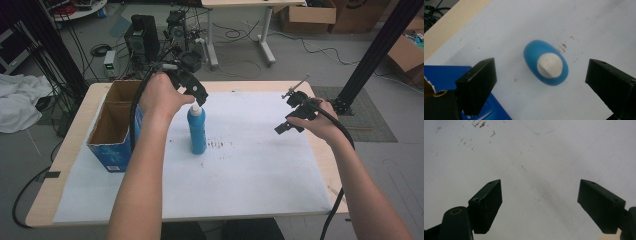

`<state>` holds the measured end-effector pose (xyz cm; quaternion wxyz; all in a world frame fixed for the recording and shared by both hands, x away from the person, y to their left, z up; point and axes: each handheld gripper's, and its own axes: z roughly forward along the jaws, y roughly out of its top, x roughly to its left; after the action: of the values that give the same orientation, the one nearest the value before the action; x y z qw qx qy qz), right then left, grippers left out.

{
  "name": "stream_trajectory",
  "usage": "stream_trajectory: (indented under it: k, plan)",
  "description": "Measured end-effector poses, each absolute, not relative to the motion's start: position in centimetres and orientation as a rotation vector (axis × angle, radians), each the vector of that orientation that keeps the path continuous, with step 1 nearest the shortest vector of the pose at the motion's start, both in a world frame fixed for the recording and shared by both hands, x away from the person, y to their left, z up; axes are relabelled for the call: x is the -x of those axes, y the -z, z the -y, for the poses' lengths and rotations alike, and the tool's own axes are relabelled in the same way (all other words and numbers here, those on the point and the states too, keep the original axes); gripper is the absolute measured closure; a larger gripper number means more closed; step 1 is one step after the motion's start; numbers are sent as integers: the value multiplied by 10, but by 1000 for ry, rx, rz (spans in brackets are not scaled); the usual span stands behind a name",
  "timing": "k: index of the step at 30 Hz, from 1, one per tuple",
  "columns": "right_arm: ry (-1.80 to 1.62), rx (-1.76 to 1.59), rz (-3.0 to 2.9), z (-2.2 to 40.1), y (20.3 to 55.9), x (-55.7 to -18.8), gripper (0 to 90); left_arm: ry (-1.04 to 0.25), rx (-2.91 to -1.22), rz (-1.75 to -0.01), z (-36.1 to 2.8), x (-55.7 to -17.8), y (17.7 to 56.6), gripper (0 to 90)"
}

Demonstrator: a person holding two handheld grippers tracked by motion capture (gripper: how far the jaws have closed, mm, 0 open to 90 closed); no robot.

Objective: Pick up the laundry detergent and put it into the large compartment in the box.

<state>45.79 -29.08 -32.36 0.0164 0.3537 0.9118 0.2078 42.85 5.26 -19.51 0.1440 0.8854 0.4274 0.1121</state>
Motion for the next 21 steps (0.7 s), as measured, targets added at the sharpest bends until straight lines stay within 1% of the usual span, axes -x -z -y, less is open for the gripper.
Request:
stream_trajectory:
  k: [10, 13, 21]
  plan:
    - [-638, -1093, -2834, 291, 324, -457, 199, -295, -2539, -1303, -44, -435, 216, 92]
    - [-640, -1090, -2830, 292, 325, -457, 201, -297, -2540, -1316, -41, -437, 222, 76]
    - [-632, -1103, -2831, 294, 327, -457, 203, -307, -2535, -1345, -37, -440, 235, 74]
